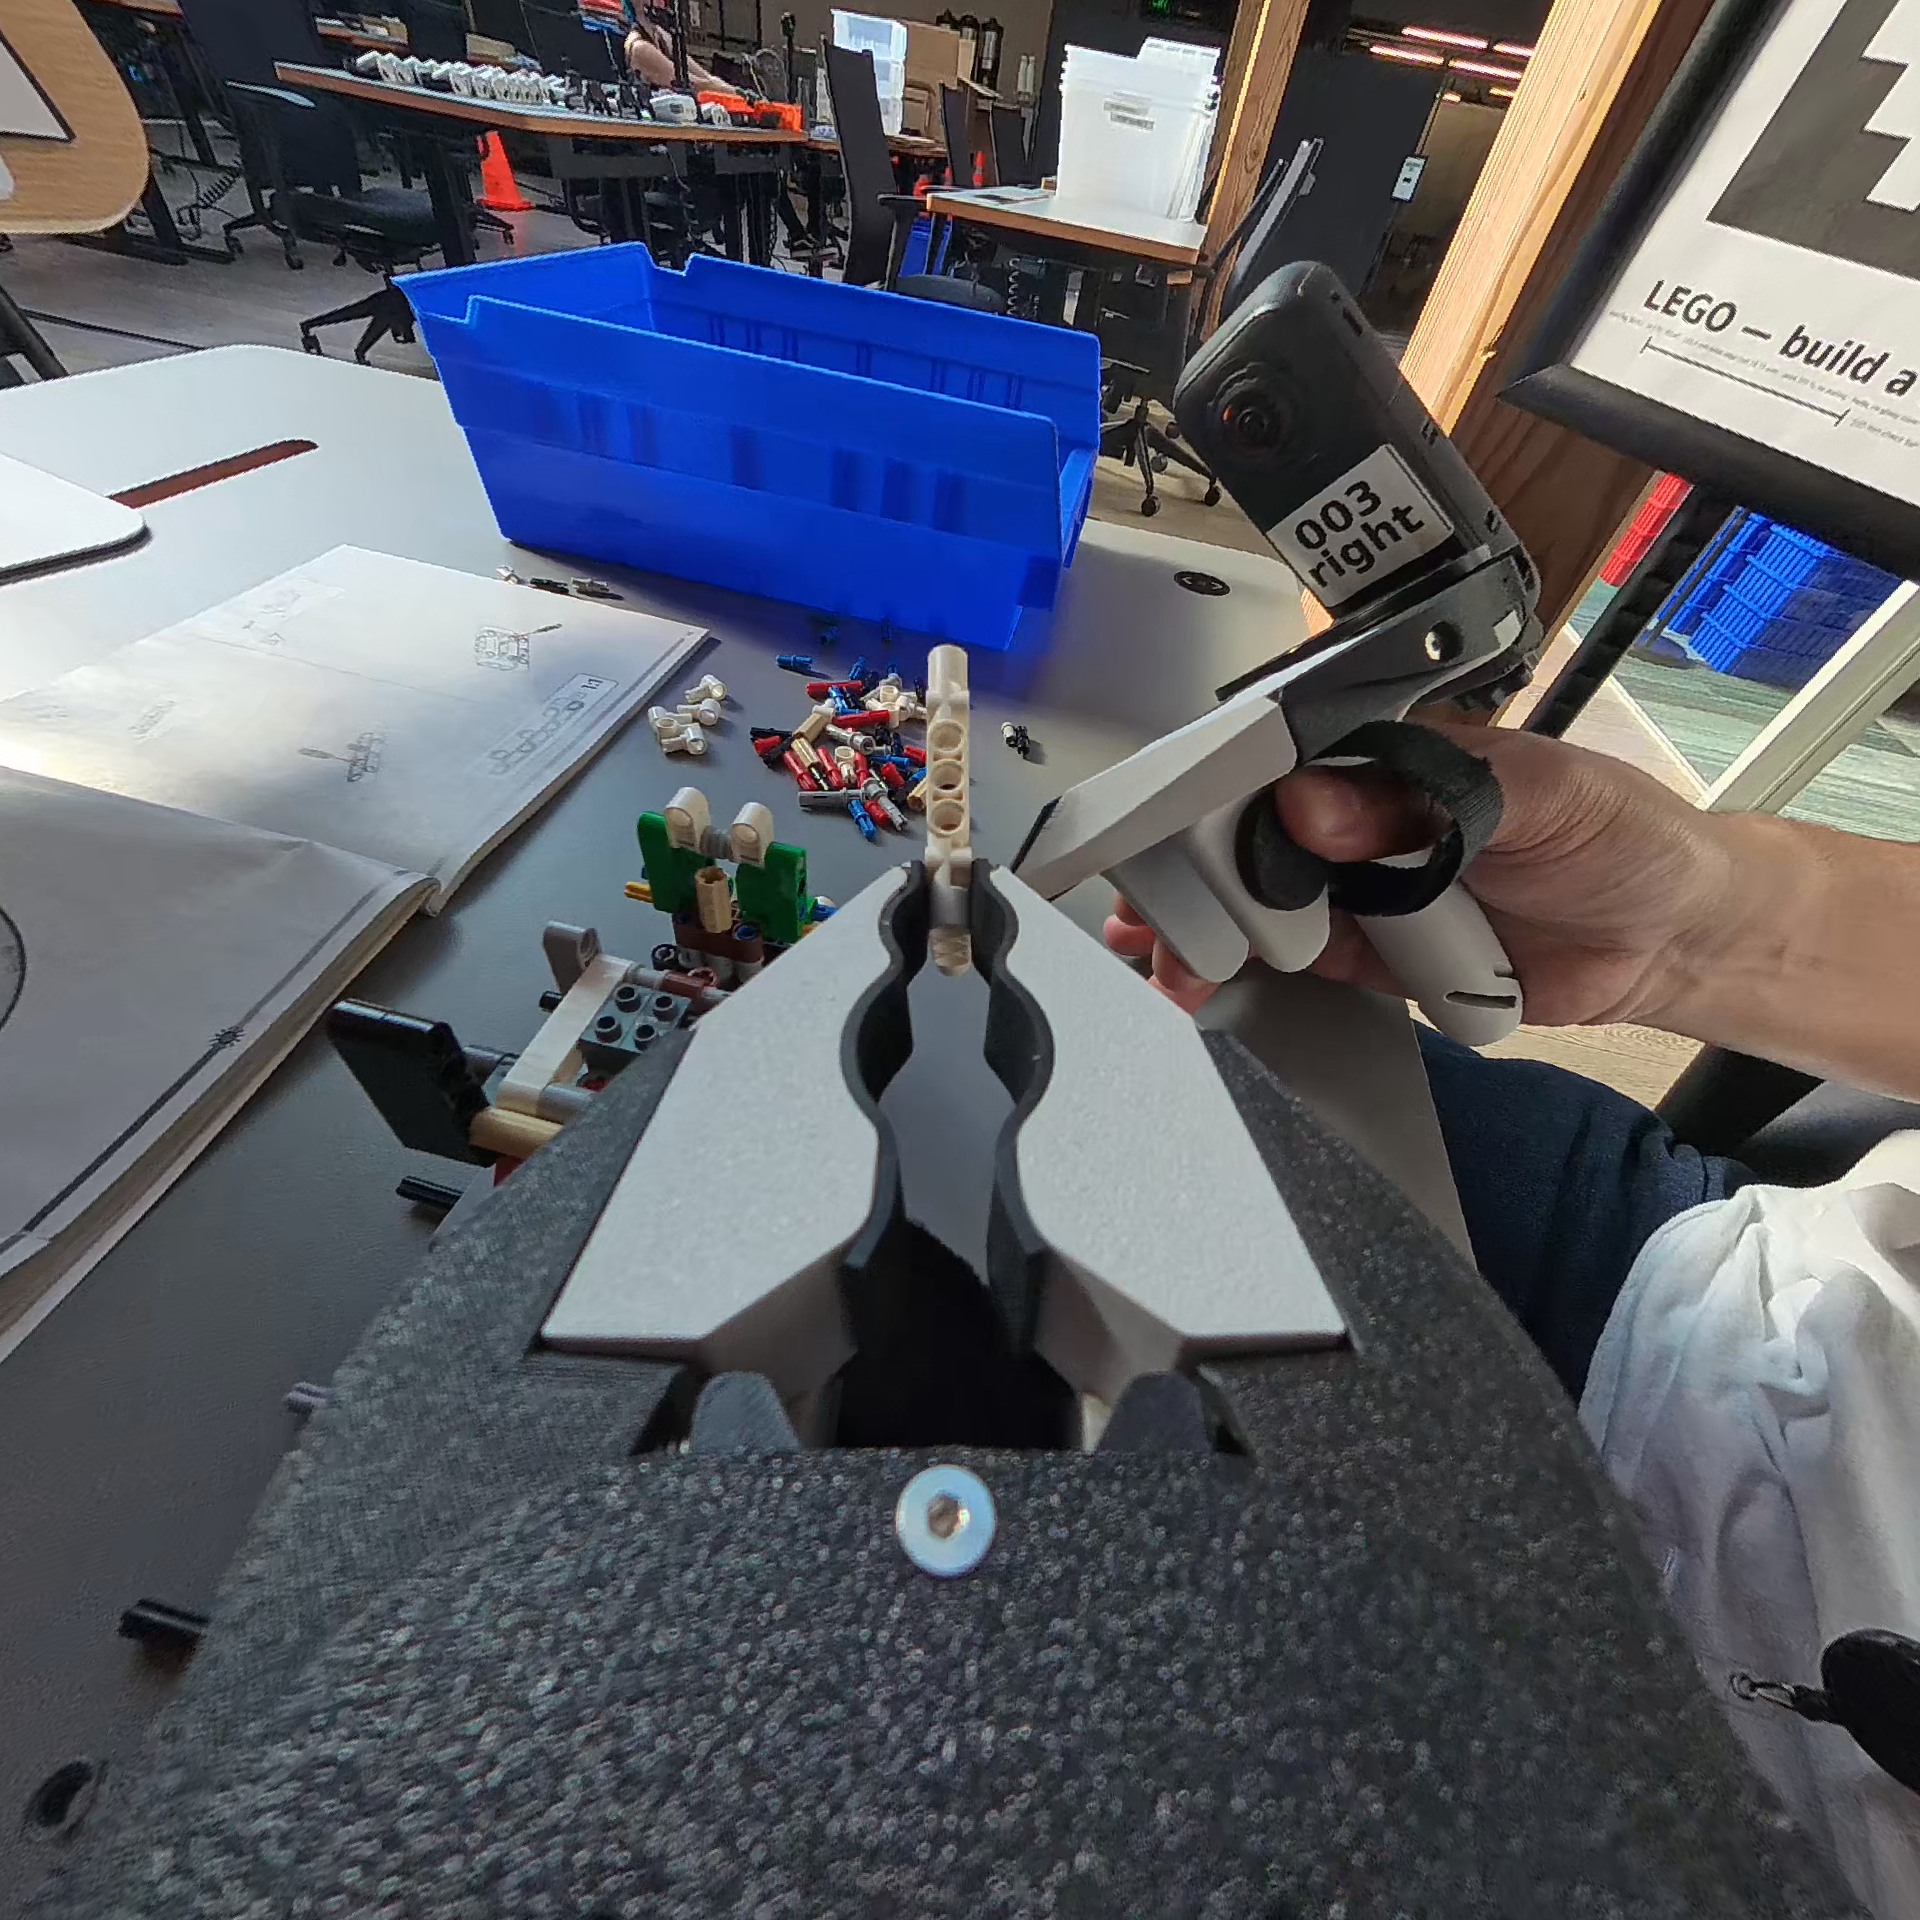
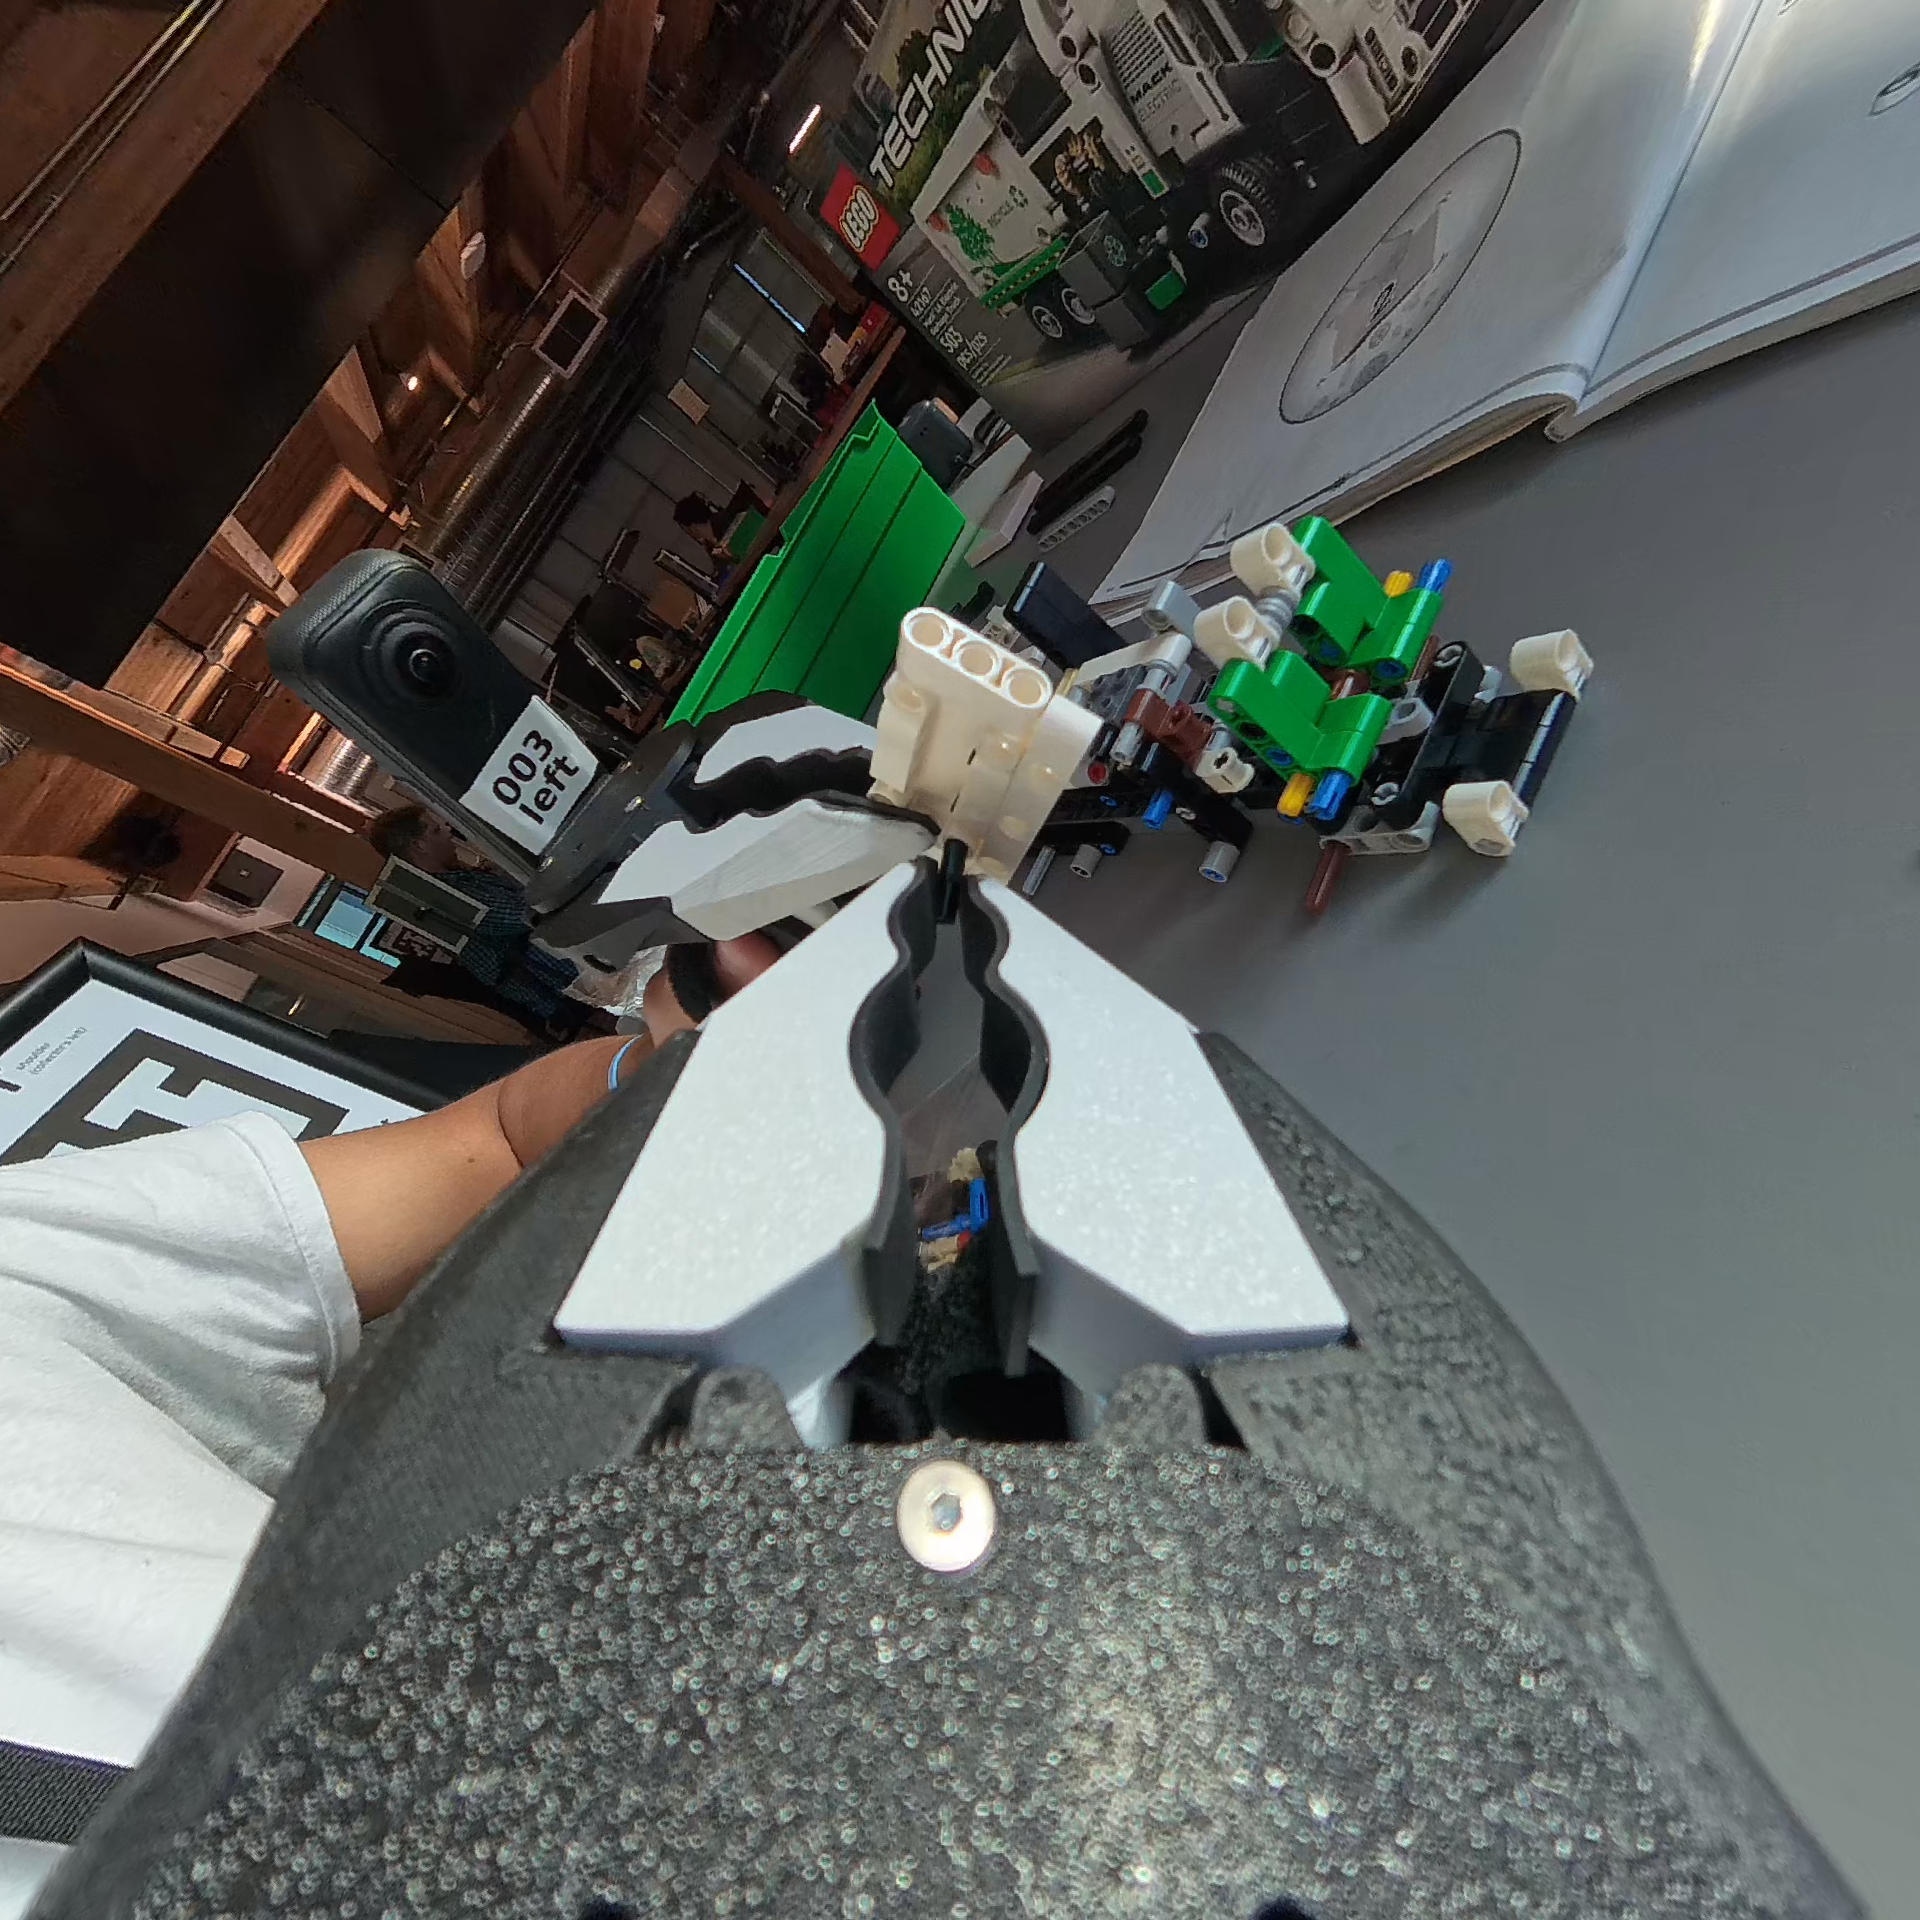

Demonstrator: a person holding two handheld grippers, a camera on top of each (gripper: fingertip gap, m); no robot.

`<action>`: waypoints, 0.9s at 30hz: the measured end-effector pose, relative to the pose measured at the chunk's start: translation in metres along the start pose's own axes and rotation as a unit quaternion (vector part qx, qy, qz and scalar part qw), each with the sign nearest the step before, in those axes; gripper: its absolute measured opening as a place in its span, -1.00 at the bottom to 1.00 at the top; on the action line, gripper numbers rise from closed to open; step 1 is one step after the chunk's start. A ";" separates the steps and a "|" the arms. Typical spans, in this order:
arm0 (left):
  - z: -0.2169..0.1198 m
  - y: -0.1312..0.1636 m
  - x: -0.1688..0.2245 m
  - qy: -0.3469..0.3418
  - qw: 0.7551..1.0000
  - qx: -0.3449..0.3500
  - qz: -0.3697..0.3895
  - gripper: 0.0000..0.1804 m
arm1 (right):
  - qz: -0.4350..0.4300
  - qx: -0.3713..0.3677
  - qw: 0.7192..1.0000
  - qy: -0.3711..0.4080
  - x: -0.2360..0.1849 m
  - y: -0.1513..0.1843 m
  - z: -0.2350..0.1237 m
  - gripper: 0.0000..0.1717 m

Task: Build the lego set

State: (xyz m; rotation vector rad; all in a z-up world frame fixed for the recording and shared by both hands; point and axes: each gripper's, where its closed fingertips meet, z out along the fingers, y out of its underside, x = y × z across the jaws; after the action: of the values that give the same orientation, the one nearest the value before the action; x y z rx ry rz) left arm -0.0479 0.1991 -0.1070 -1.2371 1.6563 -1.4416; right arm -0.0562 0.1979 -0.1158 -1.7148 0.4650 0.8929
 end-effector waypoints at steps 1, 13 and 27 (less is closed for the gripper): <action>0.000 0.000 0.000 -0.001 1.000 0.001 0.000 -0.94 | 0.001 -0.001 1.000 -0.001 0.000 0.000 0.000 -0.97; -0.002 -0.006 0.004 -0.053 0.992 0.008 0.115 -0.94 | 0.057 0.009 0.997 -0.046 -0.007 -0.004 -0.004 -0.98; -0.002 -0.006 0.006 -0.098 0.978 -0.006 0.185 -0.94 | 0.023 0.017 0.999 -0.032 -0.006 -0.003 -0.005 -0.97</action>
State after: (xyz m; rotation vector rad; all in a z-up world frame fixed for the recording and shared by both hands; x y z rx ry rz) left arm -0.0507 0.1942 -0.1000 -0.9774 1.6551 -1.0510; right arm -0.0563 0.1940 -0.1084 -1.6450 0.4763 0.9637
